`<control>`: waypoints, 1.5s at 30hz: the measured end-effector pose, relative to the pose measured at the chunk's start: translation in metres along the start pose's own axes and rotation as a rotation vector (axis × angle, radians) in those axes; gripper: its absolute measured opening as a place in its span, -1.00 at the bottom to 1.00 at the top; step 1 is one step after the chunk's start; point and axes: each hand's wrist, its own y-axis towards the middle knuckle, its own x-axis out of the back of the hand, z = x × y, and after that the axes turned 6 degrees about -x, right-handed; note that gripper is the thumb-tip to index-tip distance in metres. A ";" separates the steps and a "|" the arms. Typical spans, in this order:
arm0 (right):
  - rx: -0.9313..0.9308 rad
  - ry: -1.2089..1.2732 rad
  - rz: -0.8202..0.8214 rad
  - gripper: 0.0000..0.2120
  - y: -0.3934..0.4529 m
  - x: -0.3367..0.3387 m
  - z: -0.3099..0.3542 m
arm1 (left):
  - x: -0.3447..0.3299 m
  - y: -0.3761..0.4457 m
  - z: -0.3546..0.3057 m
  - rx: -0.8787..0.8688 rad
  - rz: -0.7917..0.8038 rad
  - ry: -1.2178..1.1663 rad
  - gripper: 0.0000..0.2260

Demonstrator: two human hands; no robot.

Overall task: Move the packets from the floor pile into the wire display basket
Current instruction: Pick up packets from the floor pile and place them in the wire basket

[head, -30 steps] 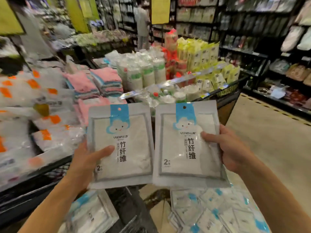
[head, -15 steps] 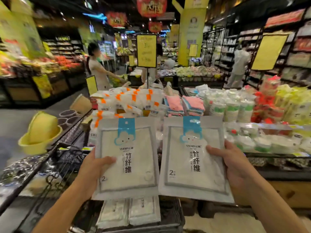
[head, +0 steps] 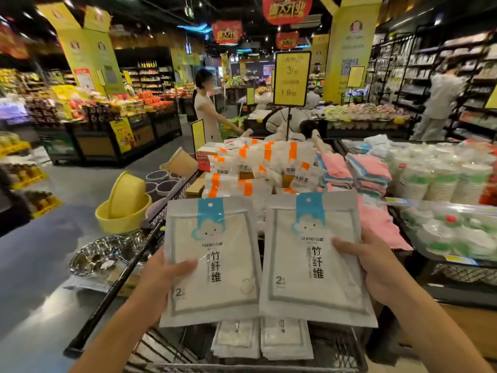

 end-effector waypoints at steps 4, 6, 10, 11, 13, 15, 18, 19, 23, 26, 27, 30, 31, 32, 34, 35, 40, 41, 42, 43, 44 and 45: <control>-0.027 -0.006 -0.028 -0.64 0.019 -0.025 -0.019 | 0.026 0.028 0.004 0.021 0.033 0.004 -0.56; -0.038 -0.006 -0.056 -0.57 0.027 -0.031 -0.030 | 0.032 0.043 0.013 0.048 0.045 0.023 -0.59; -0.068 -0.016 -0.154 -0.71 0.041 -0.028 -0.046 | 0.036 0.074 0.040 0.135 0.064 0.065 -0.69; -0.082 -0.023 -0.176 -0.72 0.046 -0.025 -0.051 | 0.035 0.082 0.047 0.156 0.079 0.073 -0.69; -0.108 -0.044 -0.212 -0.72 0.058 -0.016 -0.062 | 0.032 0.096 0.065 0.200 0.098 0.075 -0.68; -0.138 -0.061 -0.248 -0.71 0.075 -0.004 -0.075 | 0.028 0.111 0.085 0.240 0.100 0.084 -0.66; -0.202 -0.087 -0.267 -0.73 0.105 0.015 -0.096 | 0.020 0.129 0.116 0.290 0.100 0.115 -0.69; -0.226 -0.096 -0.263 -0.71 0.116 0.021 -0.103 | 0.017 0.135 0.127 0.303 0.098 0.135 -0.71; -0.316 -0.117 -0.260 -0.70 0.162 0.041 -0.131 | 0.006 0.157 0.162 0.372 0.031 0.188 -0.75; -0.368 -0.147 -0.260 -0.71 0.195 0.050 -0.149 | 0.002 0.176 0.188 0.421 0.008 0.219 -0.72; -0.385 -0.161 -0.263 -0.71 0.205 0.052 -0.155 | 0.002 0.182 0.197 0.434 0.002 0.227 -0.70; -0.444 -0.202 -0.270 -0.73 0.231 0.057 -0.178 | 0.000 0.196 0.227 0.490 -0.031 0.237 -0.67; -0.471 -0.216 -0.273 -0.72 0.239 0.059 -0.187 | 0.000 0.200 0.238 0.513 -0.043 0.234 -0.66; -0.499 -0.230 -0.277 -0.71 0.248 0.060 -0.197 | 0.000 0.205 0.250 0.531 -0.054 0.240 -0.66; -0.547 -0.253 -0.285 -0.70 0.265 0.062 -0.219 | 0.002 0.216 0.276 0.555 -0.053 0.267 -0.64; -0.569 -0.265 -0.293 -0.70 0.273 0.062 -0.232 | 0.004 0.221 0.291 0.564 -0.043 0.286 -0.63; -0.651 -0.345 -0.334 -0.71 0.309 0.066 -0.310 | 0.020 0.258 0.373 0.626 -0.018 0.363 -0.66; -0.666 -0.364 -0.347 -0.69 0.316 0.068 -0.326 | 0.024 0.265 0.390 0.641 -0.020 0.367 -0.65; -0.680 -0.387 -0.364 -0.70 0.322 0.069 -0.341 | 0.027 0.271 0.407 0.651 -0.017 0.370 -0.63; -0.688 -0.404 -0.383 -0.73 0.327 0.070 -0.356 | 0.032 0.278 0.426 0.661 -0.018 0.373 -0.62; -0.690 -0.417 -0.400 -0.77 0.332 0.073 -0.372 | 0.035 0.283 0.445 0.667 -0.032 0.383 -0.64; -0.683 -0.429 -0.416 -0.81 0.337 0.074 -0.386 | 0.038 0.288 0.463 0.674 -0.047 0.400 -0.69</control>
